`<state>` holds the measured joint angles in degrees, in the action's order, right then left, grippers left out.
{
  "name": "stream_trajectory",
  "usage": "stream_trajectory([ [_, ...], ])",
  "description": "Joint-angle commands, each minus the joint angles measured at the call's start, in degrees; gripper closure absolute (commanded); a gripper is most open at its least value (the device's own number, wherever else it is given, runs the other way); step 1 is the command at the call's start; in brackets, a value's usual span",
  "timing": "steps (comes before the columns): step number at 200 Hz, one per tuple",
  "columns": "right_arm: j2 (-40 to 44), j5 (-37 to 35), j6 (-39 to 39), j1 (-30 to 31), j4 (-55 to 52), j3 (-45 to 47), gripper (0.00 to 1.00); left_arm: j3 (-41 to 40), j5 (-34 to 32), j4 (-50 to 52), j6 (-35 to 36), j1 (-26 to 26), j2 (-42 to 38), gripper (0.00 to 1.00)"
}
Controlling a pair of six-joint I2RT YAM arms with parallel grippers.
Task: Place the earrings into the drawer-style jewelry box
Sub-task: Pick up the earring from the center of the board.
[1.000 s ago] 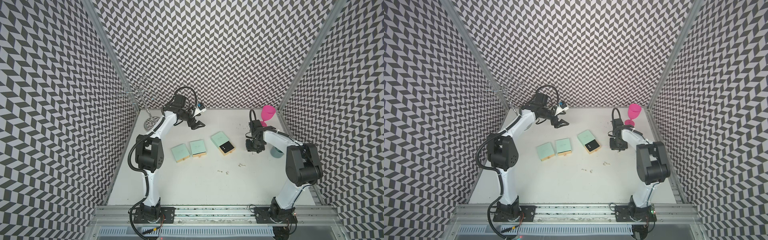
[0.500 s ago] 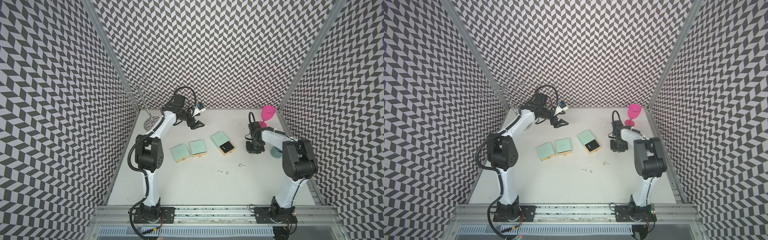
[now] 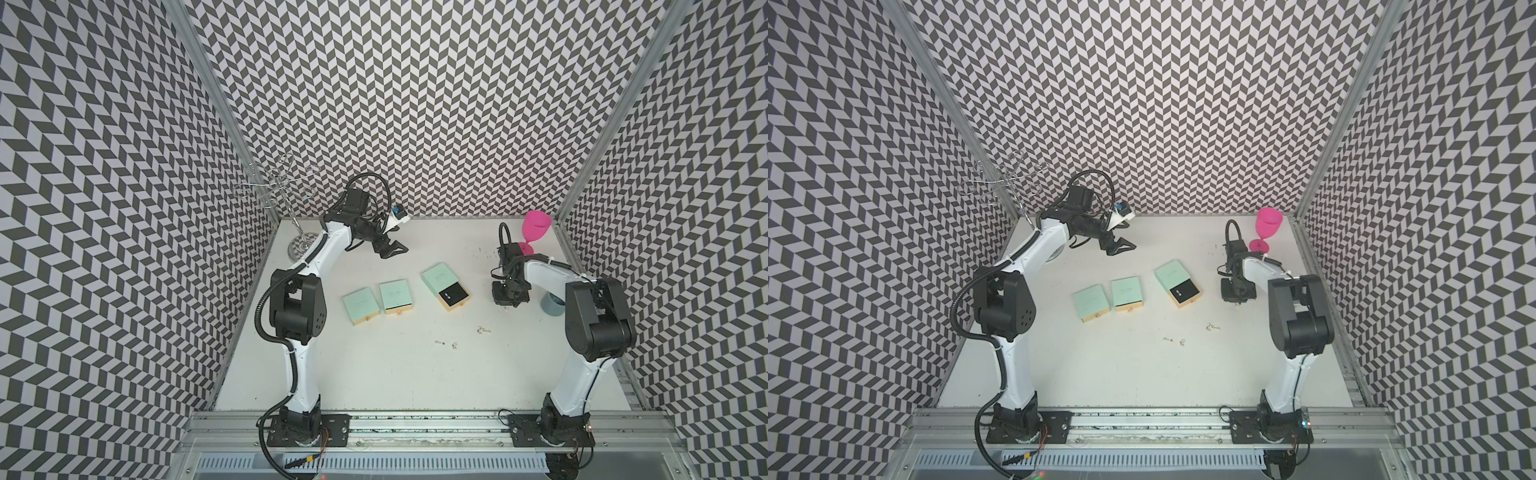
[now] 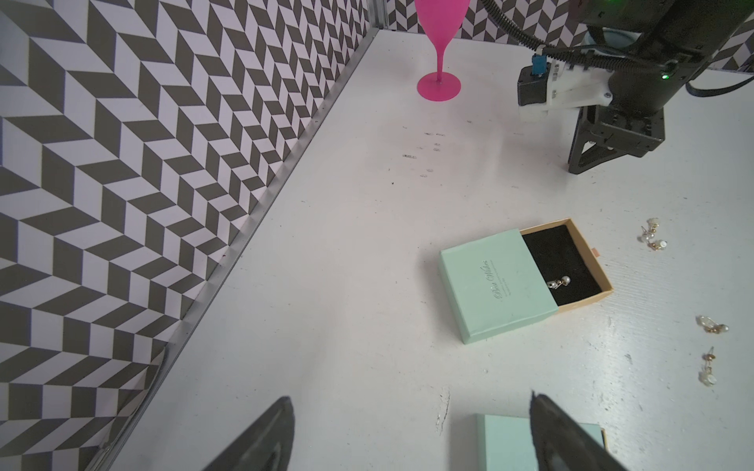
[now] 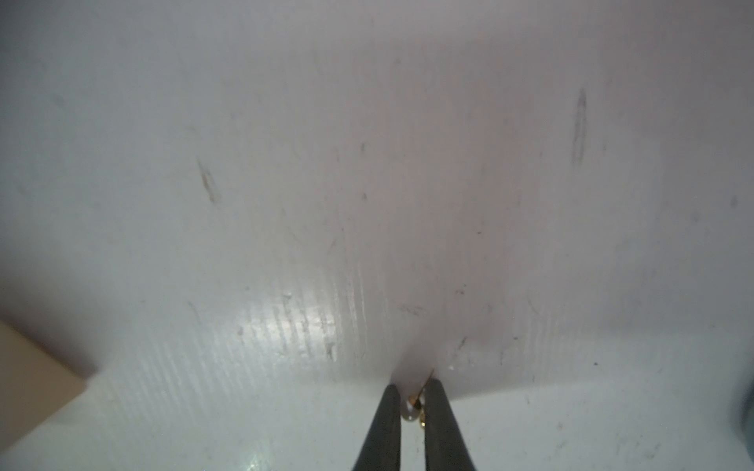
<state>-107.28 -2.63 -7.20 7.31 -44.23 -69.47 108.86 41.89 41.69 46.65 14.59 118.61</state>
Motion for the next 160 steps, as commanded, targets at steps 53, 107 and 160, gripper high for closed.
stream_trajectory([
  [53,2.2,0.4,0.8,-0.5,-1.2,-0.1,0.9,-0.1,1.7,1.2,1.0,-0.2,-0.6,0.09],
  [107,5.4,3.2,1.6,-0.3,-4.6,-2.9,0.9,-0.2,1.8,1.2,0.9,0.0,-0.6,0.09],
  [160,6.5,6.1,2.1,1.4,-7.2,-6.7,0.9,-0.2,1.6,1.2,1.0,0.3,-0.8,0.09],
])
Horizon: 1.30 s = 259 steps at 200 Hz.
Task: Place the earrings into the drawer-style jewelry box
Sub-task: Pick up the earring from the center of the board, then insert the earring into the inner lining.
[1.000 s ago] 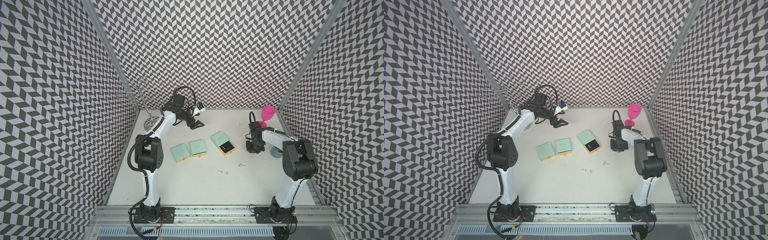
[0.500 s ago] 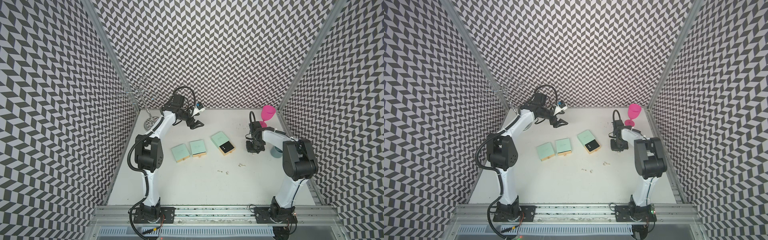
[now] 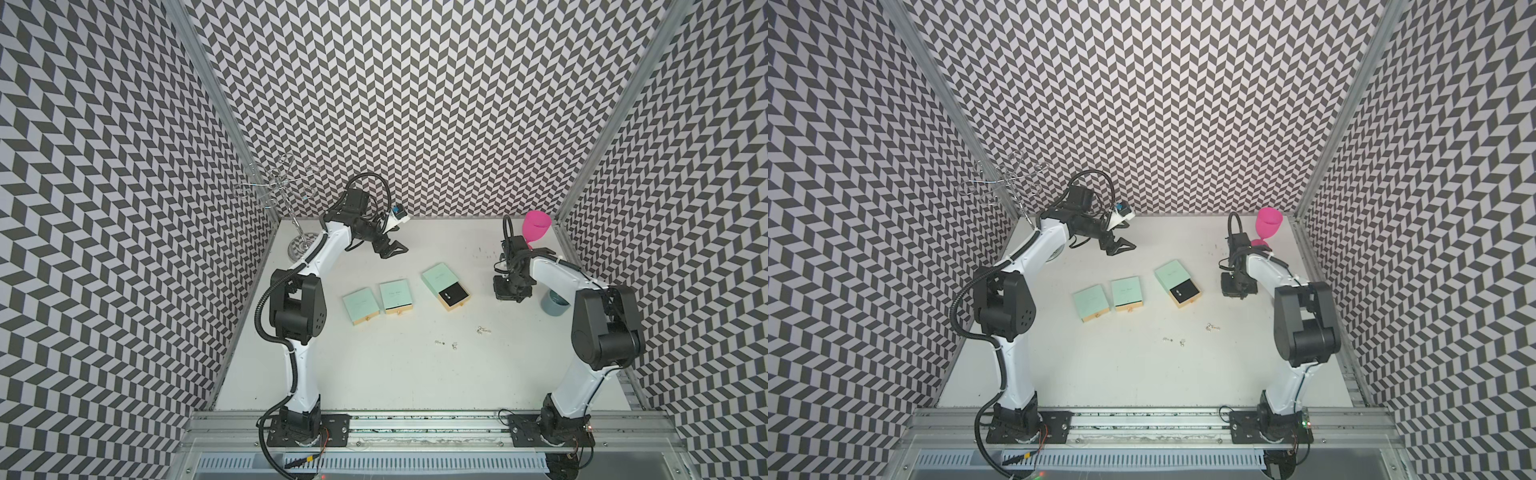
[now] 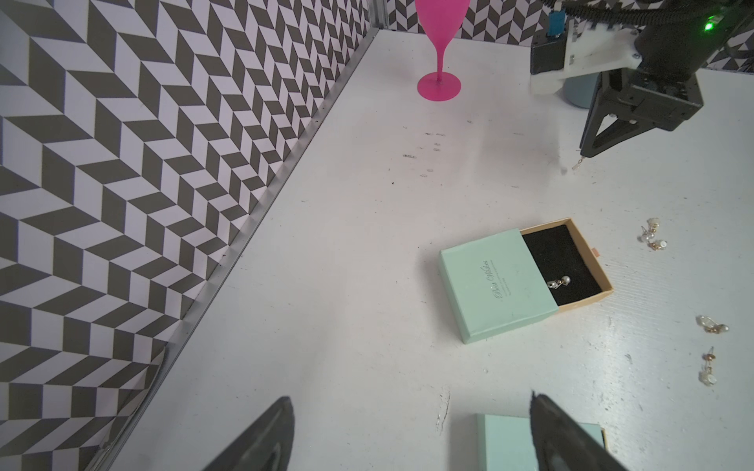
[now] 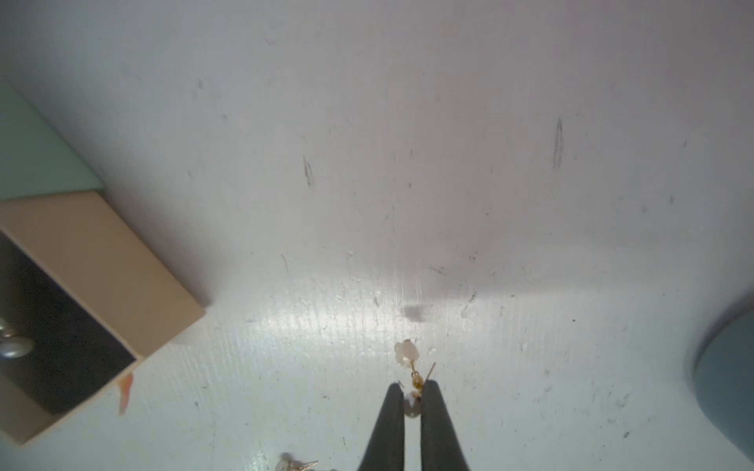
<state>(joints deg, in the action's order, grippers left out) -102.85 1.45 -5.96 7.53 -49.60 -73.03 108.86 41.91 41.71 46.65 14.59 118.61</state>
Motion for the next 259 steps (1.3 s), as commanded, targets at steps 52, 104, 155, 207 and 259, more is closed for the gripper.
stream_trajectory([
  [52,-0.5,2.7,0.8,6.2,-6.6,-14.2,0.9,-0.7,1.5,0.8,0.9,0.7,-0.7,0.09],
  [104,-5.7,5.3,0.5,12.5,-7.8,-21.6,0.9,-1.3,1.7,0.0,0.4,1.0,-0.9,0.09],
  [155,-10.1,6.6,0.4,16.3,-7.4,-23.9,0.9,-1.8,1.9,-0.2,0.3,1.0,-0.8,0.09],
  [207,-12.1,6.5,0.8,17.6,-7.0,-23.5,0.9,-1.7,1.9,-0.3,0.3,0.9,-0.5,0.09],
  [259,-13.4,5.3,1.0,17.7,-5.6,-22.3,0.89,-2.2,2.0,-0.3,0.3,0.8,-0.4,0.09],
])
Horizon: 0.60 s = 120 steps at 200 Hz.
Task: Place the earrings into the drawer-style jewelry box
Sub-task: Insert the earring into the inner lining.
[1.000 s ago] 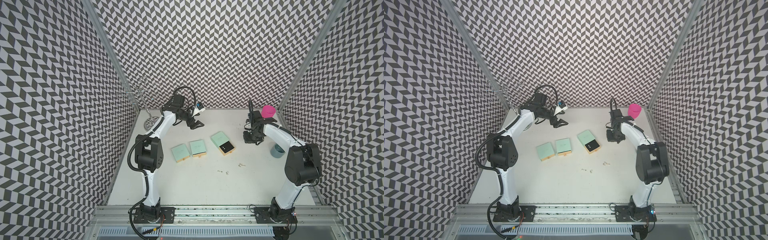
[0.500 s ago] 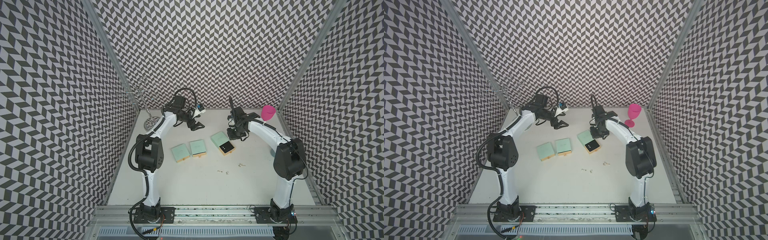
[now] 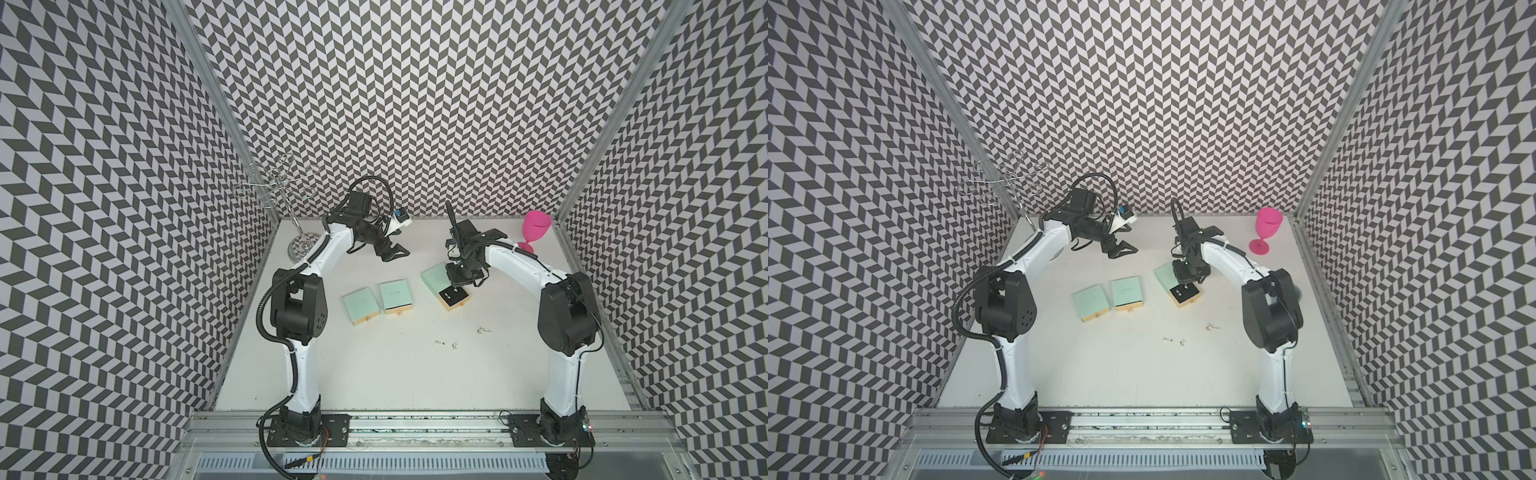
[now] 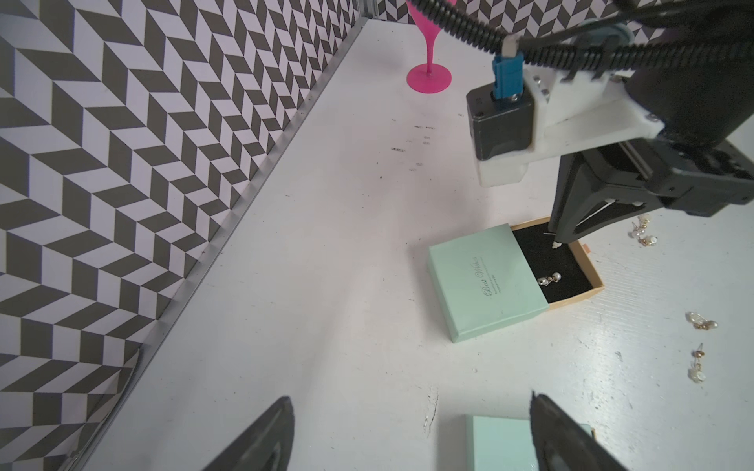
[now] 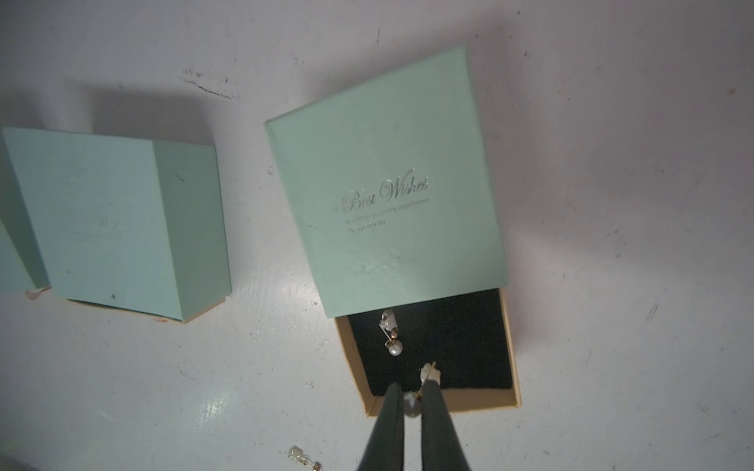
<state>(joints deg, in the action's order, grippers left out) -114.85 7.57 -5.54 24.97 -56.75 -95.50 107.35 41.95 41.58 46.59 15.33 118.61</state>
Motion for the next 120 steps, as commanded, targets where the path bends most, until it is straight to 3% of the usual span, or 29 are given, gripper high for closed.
stream_trajectory([
  [1,-1.4,-0.9,0.5,0.3,1.5,0.2,0.9,-0.7,1.9,-0.2,0.4,0.0,-0.4,0.09],
  [120,-4.5,-4.7,1.4,0.3,2.4,-0.3,0.89,1.1,2.5,1.0,0.2,0.0,0.1,0.09],
])
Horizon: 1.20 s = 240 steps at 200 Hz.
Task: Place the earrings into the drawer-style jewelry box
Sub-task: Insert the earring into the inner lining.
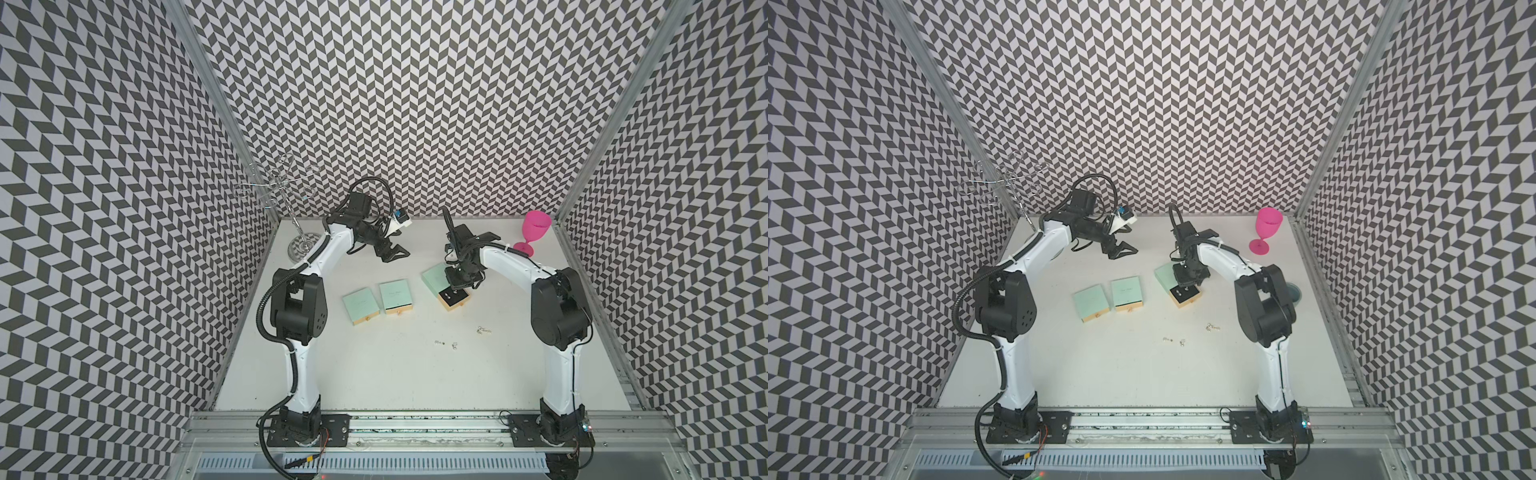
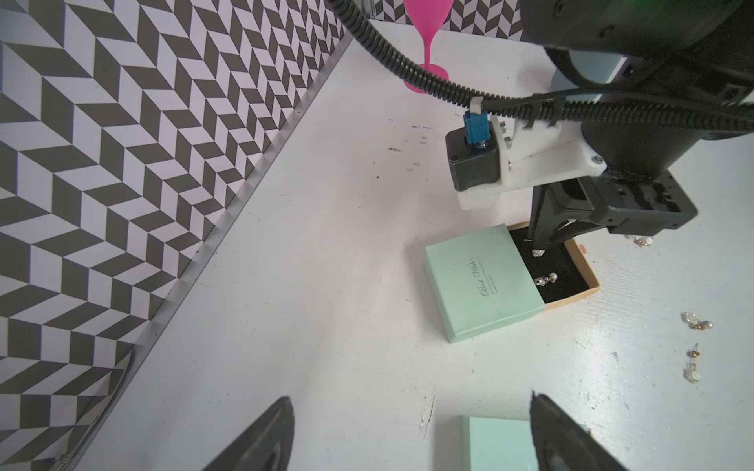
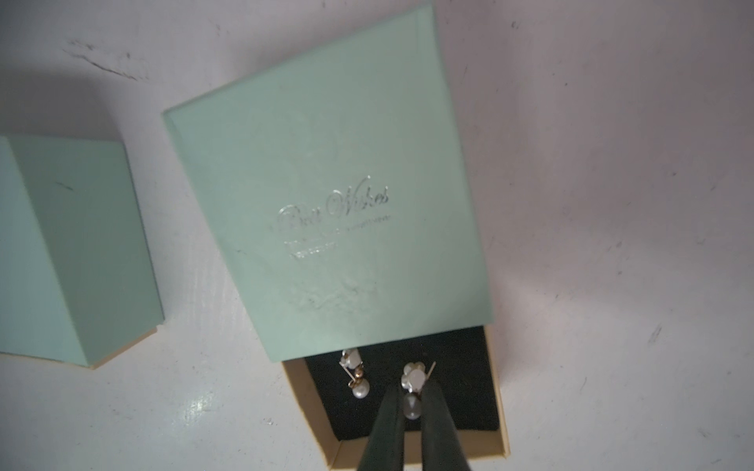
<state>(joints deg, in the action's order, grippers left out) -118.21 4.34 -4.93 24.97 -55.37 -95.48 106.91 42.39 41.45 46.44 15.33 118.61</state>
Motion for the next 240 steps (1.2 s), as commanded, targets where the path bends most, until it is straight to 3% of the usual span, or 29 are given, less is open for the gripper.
stream_trajectory([
  [1,-1.1,-1.5,0.8,0.3,1.0,-0.4,0.89,1.6,2.0,1.2,0.3,0.0,0.1,0.09],
  [89,-1.8,-2.6,0.6,0.3,2.3,0.5,0.88,4.1,5.6,7.5,1.5,0.2,0.1,0.09],
  [161,-0.6,-2.5,1.0,0.3,3.4,2.6,0.8,5.0,8.7,15.8,6.6,1.0,0.4,0.1],
  [240,1.5,-3.2,1.6,0.3,1.5,0.9,0.87,4.8,7.1,13.9,6.5,1.4,1.0,0.1],
])
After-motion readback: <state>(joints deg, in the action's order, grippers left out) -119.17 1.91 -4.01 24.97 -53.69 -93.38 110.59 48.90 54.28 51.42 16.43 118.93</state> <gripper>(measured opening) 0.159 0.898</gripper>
